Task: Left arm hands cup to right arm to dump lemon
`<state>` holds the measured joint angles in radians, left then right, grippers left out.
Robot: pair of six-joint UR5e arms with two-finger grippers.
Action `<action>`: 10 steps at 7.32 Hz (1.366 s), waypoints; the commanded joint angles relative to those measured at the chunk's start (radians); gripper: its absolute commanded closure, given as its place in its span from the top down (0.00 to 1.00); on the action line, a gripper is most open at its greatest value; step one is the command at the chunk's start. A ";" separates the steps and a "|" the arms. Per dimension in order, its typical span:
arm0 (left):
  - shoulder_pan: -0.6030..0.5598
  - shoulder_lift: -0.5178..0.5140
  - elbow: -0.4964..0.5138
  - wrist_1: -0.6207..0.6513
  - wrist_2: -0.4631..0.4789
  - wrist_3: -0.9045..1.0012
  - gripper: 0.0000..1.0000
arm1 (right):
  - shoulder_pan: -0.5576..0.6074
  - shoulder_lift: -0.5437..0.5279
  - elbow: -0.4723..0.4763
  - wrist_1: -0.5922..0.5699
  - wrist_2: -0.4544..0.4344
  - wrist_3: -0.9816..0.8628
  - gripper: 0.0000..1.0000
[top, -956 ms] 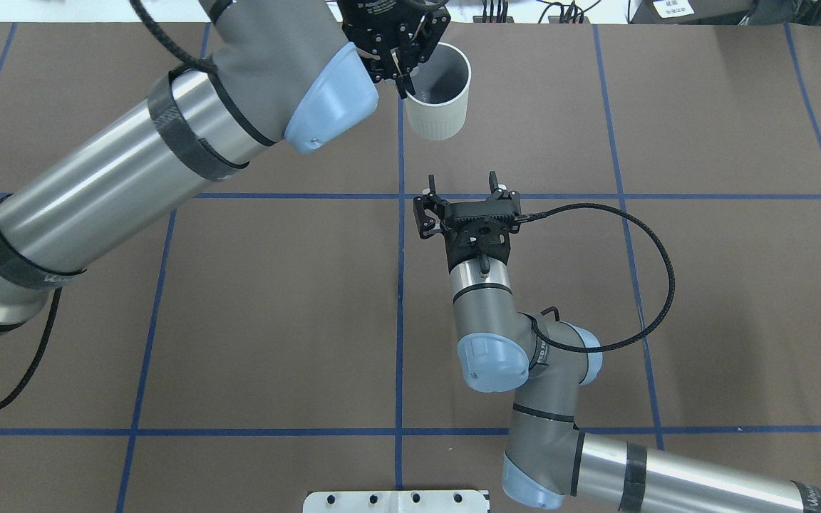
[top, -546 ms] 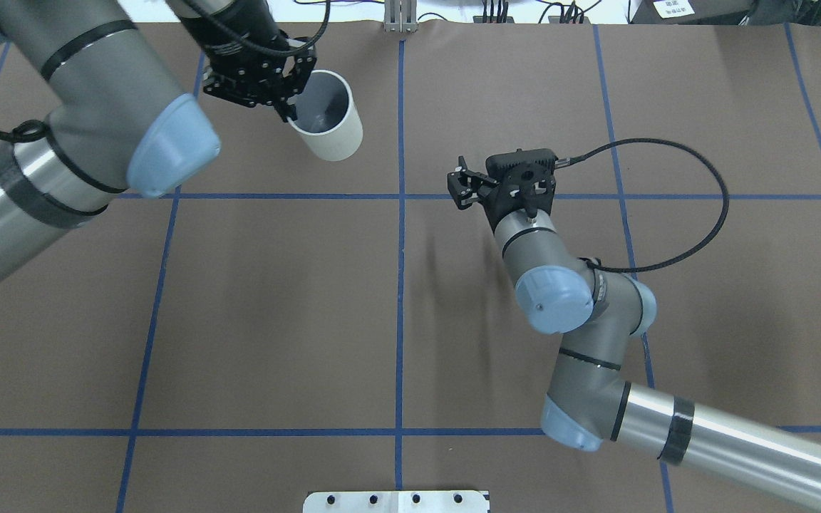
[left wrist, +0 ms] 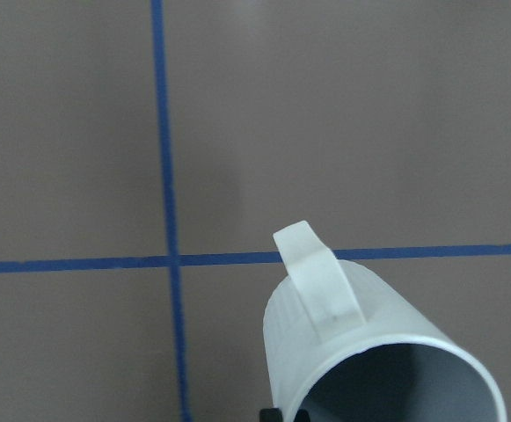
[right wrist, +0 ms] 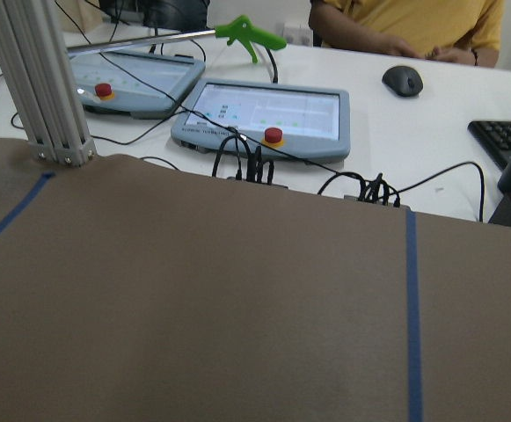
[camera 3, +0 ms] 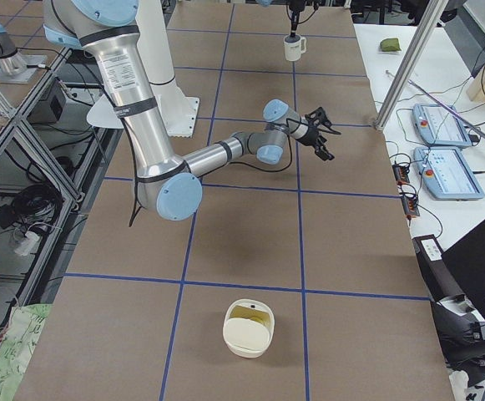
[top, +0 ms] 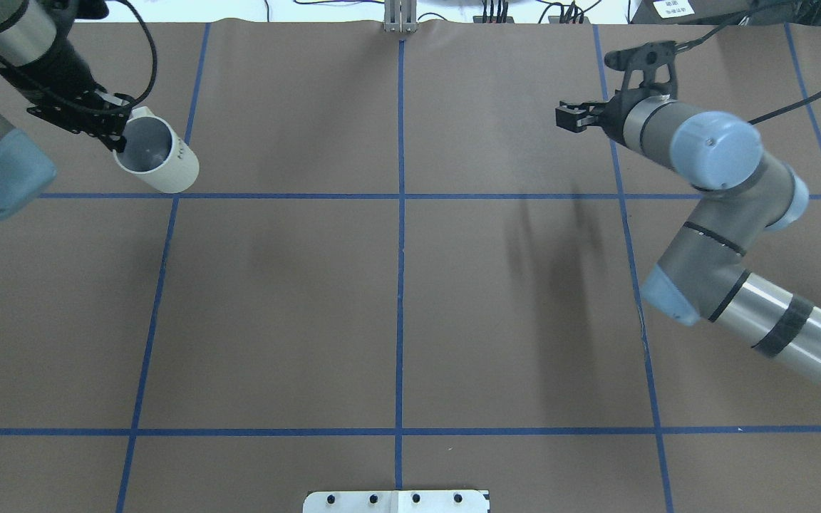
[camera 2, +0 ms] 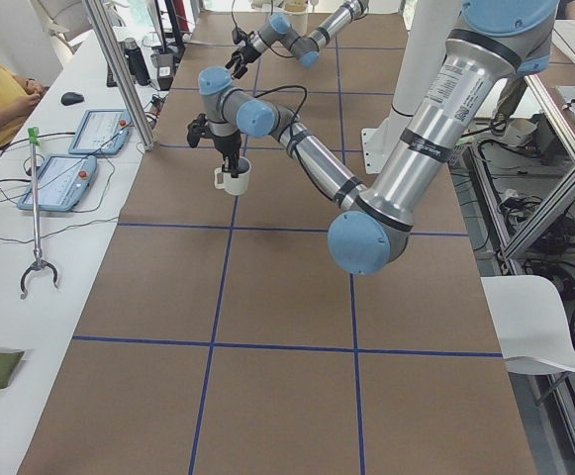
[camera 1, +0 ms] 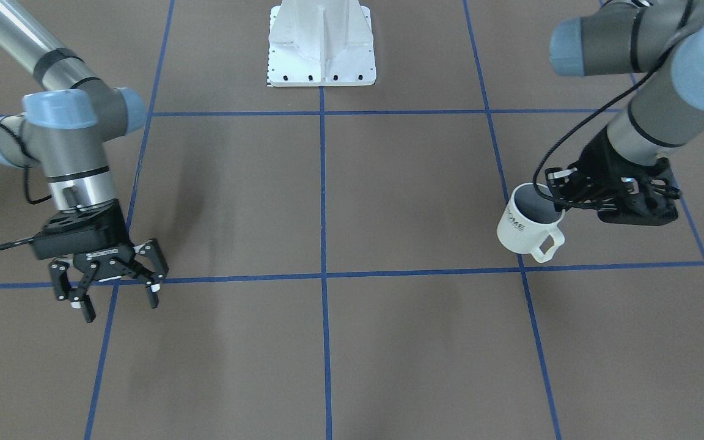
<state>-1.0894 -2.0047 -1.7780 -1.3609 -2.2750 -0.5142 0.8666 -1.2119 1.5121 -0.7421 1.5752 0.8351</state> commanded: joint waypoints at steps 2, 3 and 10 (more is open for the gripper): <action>-0.064 0.220 0.022 -0.003 -0.006 0.372 0.00 | 0.335 -0.136 0.001 -0.031 0.539 -0.124 1.00; -0.063 0.233 0.047 0.003 -0.008 0.382 0.00 | 0.356 -0.156 0.011 -0.089 0.578 -0.211 1.00; -0.063 0.279 0.048 0.006 -0.107 0.382 1.00 | 0.442 -0.196 0.045 -0.209 0.779 -0.218 1.00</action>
<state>-1.1463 -1.7254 -1.7076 -1.3534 -2.3493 -0.1328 1.2796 -1.3800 1.5420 -0.9351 2.3079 0.6173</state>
